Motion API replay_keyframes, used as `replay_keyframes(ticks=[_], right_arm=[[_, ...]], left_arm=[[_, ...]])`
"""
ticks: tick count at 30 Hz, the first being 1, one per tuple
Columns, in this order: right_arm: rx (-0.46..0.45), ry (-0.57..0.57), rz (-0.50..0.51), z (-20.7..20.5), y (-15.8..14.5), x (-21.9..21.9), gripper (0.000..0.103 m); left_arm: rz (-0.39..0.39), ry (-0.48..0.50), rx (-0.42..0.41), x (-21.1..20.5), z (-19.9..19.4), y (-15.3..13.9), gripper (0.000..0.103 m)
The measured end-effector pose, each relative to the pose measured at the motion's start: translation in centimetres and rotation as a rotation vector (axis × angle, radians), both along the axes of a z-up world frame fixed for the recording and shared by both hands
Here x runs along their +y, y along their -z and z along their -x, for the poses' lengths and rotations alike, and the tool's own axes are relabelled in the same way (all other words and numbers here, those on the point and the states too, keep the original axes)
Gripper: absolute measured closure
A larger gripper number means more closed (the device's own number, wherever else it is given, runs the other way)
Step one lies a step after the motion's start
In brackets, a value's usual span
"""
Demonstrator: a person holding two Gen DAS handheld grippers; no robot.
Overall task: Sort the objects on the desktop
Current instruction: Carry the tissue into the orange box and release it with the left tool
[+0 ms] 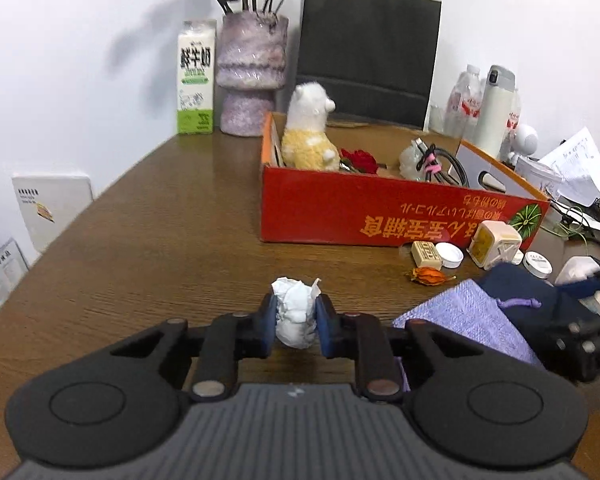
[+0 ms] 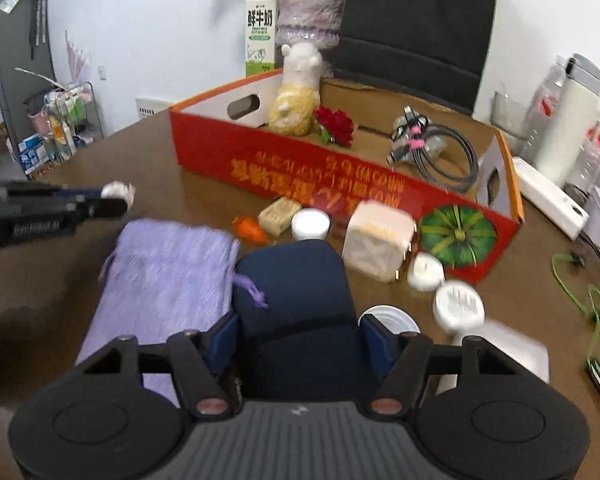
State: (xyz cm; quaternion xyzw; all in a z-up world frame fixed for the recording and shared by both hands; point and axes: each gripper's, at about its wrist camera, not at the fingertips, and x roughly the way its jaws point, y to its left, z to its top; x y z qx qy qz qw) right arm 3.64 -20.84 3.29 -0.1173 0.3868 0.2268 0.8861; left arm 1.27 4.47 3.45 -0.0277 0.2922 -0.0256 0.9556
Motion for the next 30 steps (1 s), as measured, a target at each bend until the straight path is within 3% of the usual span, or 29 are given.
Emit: replay_keyframes(ticks=[6,9,12,14,15,17,19,20,23,27,30], right_arm=[[0.019,0.221,-0.019,5.9,-0.1,-1.9,0.037],[0.032,0.264,-0.022,8.7,-0.1,-2.5,0.035],[0.03,0.248,0.014,11.1,-0.3,-2.3,0.031],[0.024,0.22,-0.004,12.1,0.1,-2.4,0.019],[0.005,0.202,-0.001,12.3,0.4,-2.2,0.019],[-0.011,0.188,0.026,11.8,1.0,-1.7,0.021],[-0.024,0.19,-0.021,10.8,1.1,-2.1,0.025],[-0.026,0.198,-0.032,10.3,1.3,-2.1,0.032],[-0.034,0.196,-0.046,9.4,1.3,-2.2,0.031],[-0.108,0.187,0.013,10.2,1.6,-1.5,0.031],[-0.101,0.217,0.003,10.9,1.4,-1.7,0.032]], left_arm=[[0.04,0.051,-0.031,0.2,4.3,-2.0,0.082],[0.033,0.104,-0.019,-0.5,6.5,-2.3,0.082],[0.077,0.182,0.006,-1.5,8.6,-2.1,0.082],[0.094,0.216,0.027,-2.4,9.5,-1.6,0.082],[0.094,0.23,0.036,-2.9,9.7,-1.3,0.082],[0.081,0.231,0.052,-3.8,9.9,-0.7,0.082],[0.077,0.231,0.053,-4.2,9.8,-0.7,0.082],[0.079,0.229,0.048,-4.3,9.8,-0.8,0.082],[0.071,0.233,0.029,-4.5,9.9,-1.1,0.082],[0.057,0.242,0.042,-4.6,10.0,-0.7,0.082],[0.059,0.247,0.049,-4.8,9.8,-0.5,0.082]])
